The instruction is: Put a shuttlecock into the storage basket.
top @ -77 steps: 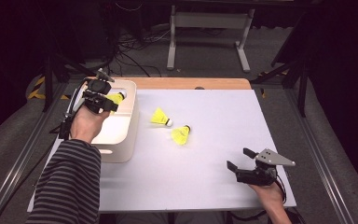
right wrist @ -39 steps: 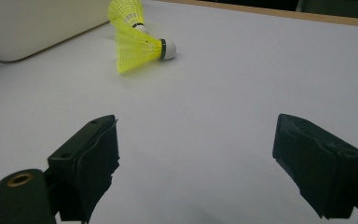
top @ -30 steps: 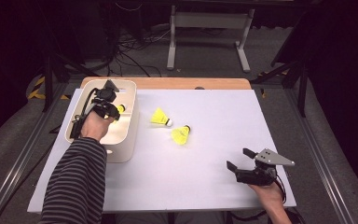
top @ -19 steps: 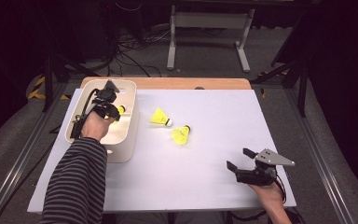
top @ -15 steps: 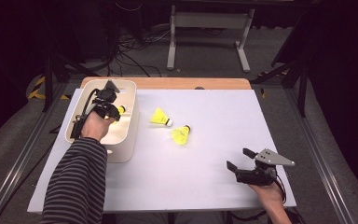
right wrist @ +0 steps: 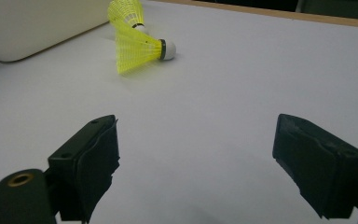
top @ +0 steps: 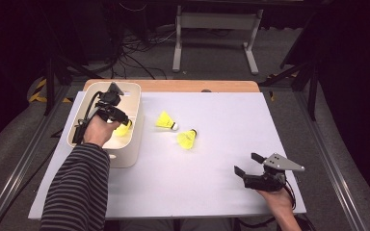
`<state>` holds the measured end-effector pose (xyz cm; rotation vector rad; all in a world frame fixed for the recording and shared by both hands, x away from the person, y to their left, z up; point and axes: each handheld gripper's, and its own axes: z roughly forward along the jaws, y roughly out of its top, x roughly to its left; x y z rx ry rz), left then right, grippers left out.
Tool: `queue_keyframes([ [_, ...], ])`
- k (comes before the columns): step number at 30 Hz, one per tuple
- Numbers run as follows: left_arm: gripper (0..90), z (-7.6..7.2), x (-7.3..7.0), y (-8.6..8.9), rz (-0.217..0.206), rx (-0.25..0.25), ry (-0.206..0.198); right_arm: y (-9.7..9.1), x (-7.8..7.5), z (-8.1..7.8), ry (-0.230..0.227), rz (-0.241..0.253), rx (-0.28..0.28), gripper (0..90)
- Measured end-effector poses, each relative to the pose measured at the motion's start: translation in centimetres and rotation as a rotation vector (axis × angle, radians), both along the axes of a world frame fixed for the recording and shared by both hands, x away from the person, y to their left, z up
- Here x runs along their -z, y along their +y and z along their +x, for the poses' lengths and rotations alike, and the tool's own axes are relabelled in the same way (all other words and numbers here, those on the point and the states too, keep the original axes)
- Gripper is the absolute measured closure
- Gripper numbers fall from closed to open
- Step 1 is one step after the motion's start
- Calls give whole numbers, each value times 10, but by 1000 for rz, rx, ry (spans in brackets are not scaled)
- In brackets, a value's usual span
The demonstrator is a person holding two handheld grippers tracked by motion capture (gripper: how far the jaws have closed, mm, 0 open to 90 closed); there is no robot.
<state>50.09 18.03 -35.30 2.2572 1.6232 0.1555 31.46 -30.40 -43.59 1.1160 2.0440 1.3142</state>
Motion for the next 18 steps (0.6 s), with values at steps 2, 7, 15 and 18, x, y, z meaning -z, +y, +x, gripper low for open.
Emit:
queue_keyframes([
  [2,549,-2,-1,0,0,-3,-2,0,0,0,0,0,0,147],
  [7,503,-6,-6,1,2,0,-24,0,0,0,0,1,1,147],
  [15,440,-15,-14,2,-14,9,-62,0,0,0,0,1,2,147],
  [18,422,-18,-16,2,-16,14,-76,0,0,0,0,1,2,147],
])
